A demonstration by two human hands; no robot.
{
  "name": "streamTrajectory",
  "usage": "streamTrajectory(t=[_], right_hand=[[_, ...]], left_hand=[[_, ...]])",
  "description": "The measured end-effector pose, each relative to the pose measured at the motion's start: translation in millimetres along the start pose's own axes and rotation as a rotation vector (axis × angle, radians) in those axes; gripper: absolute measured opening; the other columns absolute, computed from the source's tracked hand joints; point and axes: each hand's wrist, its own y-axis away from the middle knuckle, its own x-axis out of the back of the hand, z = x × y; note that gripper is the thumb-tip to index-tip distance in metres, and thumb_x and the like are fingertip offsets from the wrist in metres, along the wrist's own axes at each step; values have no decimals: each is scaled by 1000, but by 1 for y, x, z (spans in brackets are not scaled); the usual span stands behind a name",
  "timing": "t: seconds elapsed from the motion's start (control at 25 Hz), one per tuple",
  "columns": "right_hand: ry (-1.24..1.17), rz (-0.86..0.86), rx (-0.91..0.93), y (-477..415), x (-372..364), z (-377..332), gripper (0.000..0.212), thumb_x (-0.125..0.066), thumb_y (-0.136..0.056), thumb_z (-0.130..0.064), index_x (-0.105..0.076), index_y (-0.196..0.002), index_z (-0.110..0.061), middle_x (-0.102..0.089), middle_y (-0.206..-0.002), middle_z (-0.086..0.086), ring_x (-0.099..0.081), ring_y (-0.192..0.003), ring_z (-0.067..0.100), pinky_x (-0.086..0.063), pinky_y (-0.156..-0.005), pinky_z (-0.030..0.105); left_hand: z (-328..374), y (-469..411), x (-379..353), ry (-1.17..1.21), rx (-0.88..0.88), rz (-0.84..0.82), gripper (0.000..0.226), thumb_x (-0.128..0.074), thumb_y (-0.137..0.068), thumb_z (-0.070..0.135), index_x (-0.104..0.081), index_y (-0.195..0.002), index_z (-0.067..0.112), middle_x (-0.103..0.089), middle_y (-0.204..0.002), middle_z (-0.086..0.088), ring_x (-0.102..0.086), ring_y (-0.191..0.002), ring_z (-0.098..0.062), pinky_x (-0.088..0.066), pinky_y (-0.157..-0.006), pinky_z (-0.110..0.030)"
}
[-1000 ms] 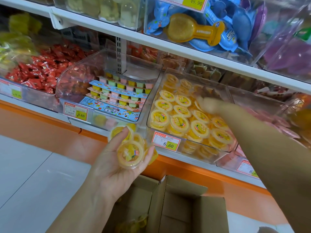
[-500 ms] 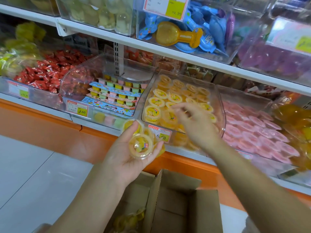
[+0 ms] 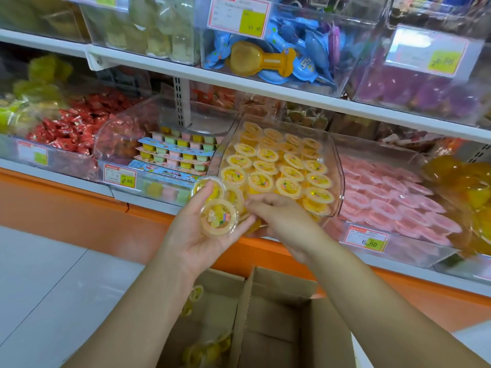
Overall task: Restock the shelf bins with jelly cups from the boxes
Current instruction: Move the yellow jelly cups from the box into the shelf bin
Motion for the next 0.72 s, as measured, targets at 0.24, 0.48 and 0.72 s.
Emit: streamTrajectory(t=[0.24,0.48,0.72], right_hand=[[-43,-31,-12,-17,2,-11,32,-63,-85,0,-64,-113,-16,-69,-90,9,-65,-75,16,-58,-77,35],[249,112,189,-21,-3,-29,22,-63,-84,-10,-72,-92,-28,-68,-87,7,-61,-75,15,-52,-74,38],[272,396,425,-49,-11,-27,21,-57,-95,-30,-67,-113,-28,-61,-101,-21,-56,-94,-4,-48,-89,25]], left_hand=[[11,3,0,25,15,-41,32,-67,-89,30,-75,-109,7,-71,-112,-25,-62,-114,-45,-50,-89,-69],[28,-5,14,131,29,-125,62,-70,-87,33,-50,-140,8,-61,-130,-28,-59,-117,-51,-45,-88,-75],[40,-8,20,241,-89,6,57,-77,-81,20,-57,-133,6,-64,-122,-30,-66,-101,-53,-56,-79,-65]])
